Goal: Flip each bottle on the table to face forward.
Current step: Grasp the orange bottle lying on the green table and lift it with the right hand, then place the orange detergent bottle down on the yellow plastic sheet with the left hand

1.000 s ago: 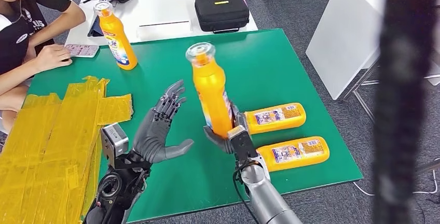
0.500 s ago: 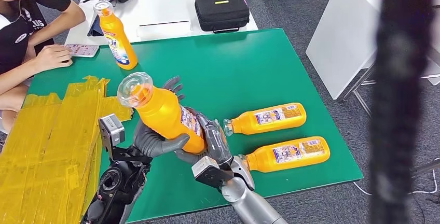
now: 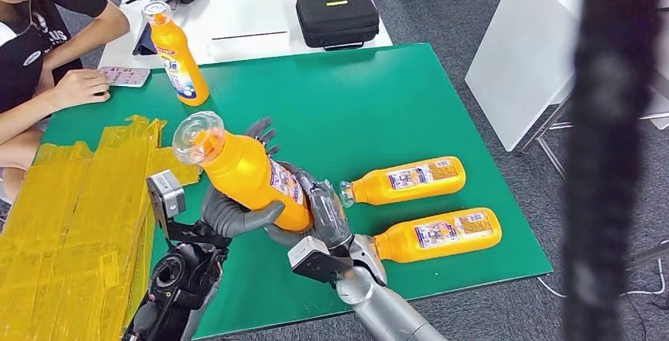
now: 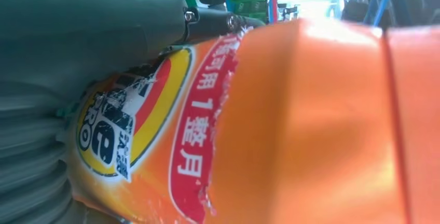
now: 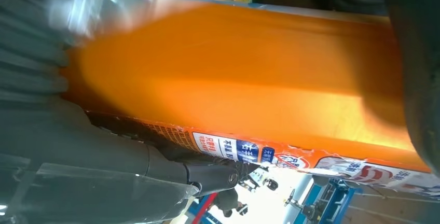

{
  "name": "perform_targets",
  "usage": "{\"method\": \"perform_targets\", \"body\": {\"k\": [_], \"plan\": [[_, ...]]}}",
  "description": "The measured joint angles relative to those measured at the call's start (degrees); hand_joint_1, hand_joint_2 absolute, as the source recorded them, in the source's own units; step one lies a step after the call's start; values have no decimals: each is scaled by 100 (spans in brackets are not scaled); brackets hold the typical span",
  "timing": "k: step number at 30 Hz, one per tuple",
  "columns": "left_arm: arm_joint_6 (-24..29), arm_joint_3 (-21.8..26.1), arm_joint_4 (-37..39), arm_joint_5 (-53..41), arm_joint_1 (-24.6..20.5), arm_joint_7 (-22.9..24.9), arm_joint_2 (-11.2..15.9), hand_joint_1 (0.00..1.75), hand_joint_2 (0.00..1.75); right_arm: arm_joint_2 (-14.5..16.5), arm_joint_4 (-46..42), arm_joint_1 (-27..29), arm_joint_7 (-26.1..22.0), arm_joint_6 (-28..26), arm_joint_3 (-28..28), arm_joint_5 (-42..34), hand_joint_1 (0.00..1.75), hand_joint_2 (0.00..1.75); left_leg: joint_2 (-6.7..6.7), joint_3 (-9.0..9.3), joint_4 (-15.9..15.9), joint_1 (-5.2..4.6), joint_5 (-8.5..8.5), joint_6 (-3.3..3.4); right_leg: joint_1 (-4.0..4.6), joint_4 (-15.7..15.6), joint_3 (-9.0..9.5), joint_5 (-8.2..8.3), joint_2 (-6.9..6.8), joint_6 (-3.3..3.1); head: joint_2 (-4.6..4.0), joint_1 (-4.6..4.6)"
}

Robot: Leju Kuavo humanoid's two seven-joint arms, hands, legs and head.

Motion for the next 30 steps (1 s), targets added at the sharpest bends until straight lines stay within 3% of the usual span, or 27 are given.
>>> {"method": "perform_targets", "body": {"k": [17,18,21,22,26,28,30], "plan": [[88,142,4,451,82,-220,-29,175,175,27,215,-152,0,20,108,-72,175,175,0,-4,0,0,0,0,0,0,-5,0,0,0,0,0],[92,143,4,452,83,-222,-29,175,175,31,220,-154,0,30,107,-77,146,175,0,-4,0,0,0,0,0,0,-5,0,0,0,0,-1],[100,145,4,456,83,-223,-28,175,175,37,231,-156,0,47,107,-85,15,175,0,-4,0,0,0,0,0,0,-5,0,0,0,0,-1],[115,148,4,457,84,-226,-27,175,175,37,233,-154,-1,67,107,-92,0,175,0,-4,0,0,0,0,0,0,-5,0,0,0,0,0],[649,217,2,62,75,-397,-24,175,175,11,197,-71,64,107,102,-41,0,175,0,-4,0,0,0,0,0,0,-5,0,0,0,0,-1],[1645,262,1,-879,63,-521,-29,175,175,-28,66,19,260,-20,94,215,0,175,0,-5,0,0,0,0,0,0,-6,0,0,0,0,2],[3151,345,39,-2290,10,-477,-25,175,175,-93,-166,135,601,-183,73,731,0,175,2,-6,0,0,0,0,0,0,-8,1,1,0,0,1]]}}
